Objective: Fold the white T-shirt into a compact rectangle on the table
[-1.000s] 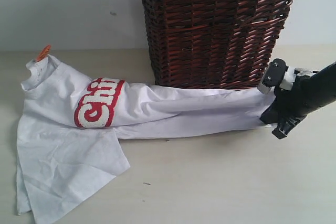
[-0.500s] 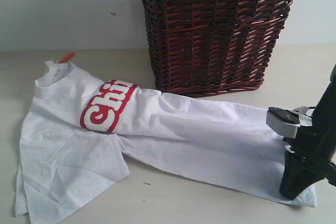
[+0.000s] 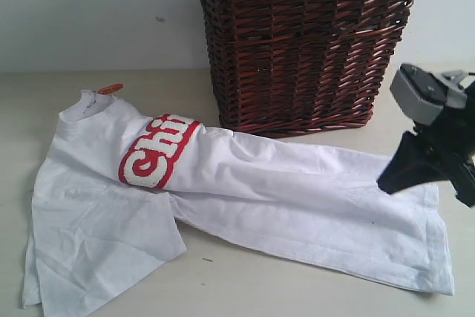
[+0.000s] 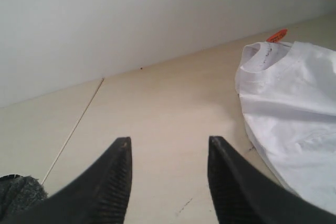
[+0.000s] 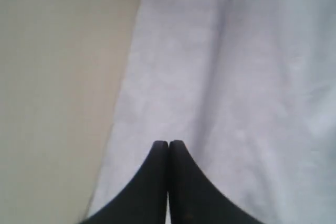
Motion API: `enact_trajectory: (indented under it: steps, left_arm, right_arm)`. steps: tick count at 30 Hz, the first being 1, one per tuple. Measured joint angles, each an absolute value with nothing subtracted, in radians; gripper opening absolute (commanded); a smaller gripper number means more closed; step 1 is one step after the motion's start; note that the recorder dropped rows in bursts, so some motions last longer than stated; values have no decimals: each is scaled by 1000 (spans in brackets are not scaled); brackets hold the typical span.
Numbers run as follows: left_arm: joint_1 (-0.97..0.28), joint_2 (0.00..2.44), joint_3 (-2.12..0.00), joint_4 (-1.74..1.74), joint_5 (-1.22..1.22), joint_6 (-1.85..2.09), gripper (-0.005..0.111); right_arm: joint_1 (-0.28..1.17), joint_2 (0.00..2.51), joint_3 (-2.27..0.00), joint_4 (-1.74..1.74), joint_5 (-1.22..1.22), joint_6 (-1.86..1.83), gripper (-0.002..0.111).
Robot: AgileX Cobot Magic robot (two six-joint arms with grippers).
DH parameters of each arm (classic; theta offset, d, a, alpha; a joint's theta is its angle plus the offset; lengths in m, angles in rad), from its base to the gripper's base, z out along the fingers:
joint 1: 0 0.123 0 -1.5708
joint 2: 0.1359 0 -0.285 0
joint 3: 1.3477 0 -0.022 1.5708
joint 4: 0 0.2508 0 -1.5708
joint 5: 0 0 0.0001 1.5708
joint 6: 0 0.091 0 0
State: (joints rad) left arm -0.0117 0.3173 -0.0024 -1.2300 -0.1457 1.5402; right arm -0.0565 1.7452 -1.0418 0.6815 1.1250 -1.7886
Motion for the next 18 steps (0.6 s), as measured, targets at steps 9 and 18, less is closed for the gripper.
enact_trajectory:
  steps: [9, 18]
  left_arm:
    - [-12, 317, -2, -1230, -146, 1540, 45]
    - [-12, 317, -2, -1230, -146, 1540, 45]
  right_arm:
    - [-56, 1867, -1042, 883, 584, -1647, 0]
    - [-56, 2007, -1042, 717, 430, -1493, 0]
